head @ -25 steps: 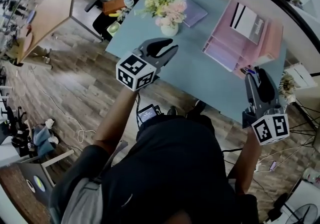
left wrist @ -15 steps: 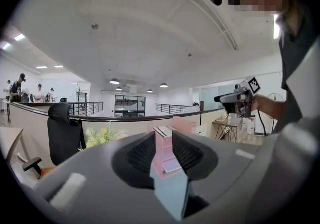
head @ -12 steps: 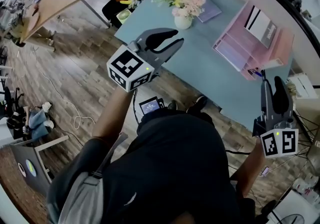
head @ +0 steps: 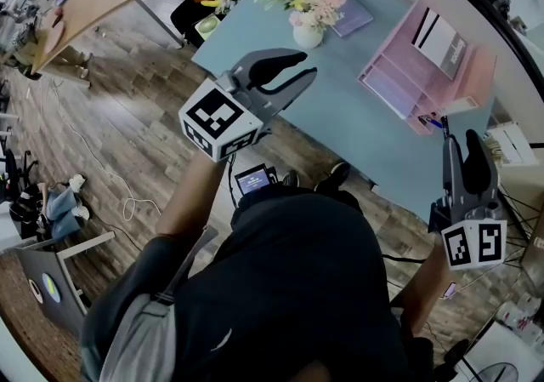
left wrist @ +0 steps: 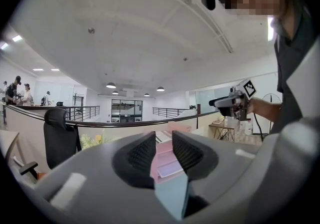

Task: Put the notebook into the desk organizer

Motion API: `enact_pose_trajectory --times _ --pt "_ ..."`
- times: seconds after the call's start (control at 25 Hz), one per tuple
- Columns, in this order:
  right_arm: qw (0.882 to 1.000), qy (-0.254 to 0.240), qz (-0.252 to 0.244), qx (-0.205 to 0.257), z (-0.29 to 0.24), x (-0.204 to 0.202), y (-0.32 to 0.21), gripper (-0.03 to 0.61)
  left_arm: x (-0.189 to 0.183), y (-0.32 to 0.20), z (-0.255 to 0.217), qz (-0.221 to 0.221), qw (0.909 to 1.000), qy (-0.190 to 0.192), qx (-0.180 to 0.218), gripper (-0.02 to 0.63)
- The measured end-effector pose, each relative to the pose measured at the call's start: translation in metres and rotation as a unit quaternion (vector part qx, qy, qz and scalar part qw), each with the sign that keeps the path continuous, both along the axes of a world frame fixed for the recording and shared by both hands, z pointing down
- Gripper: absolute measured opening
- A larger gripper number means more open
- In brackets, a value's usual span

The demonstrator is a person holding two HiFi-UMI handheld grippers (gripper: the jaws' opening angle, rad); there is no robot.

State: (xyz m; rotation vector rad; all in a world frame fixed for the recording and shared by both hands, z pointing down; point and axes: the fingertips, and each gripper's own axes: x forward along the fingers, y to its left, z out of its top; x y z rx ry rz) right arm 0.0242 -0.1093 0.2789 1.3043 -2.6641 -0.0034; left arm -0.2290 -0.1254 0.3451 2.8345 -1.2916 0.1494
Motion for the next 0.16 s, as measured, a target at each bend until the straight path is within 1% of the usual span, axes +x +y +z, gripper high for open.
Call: enact_pose_trajectory --times 0.16 --pt "1.000 0.000 0.001 -0.004 0.0021 0.0016 -0.0004 0.173 0.0028 0.0004 0.0013 0.001 1.0000 0.001 -0.002 0.158"
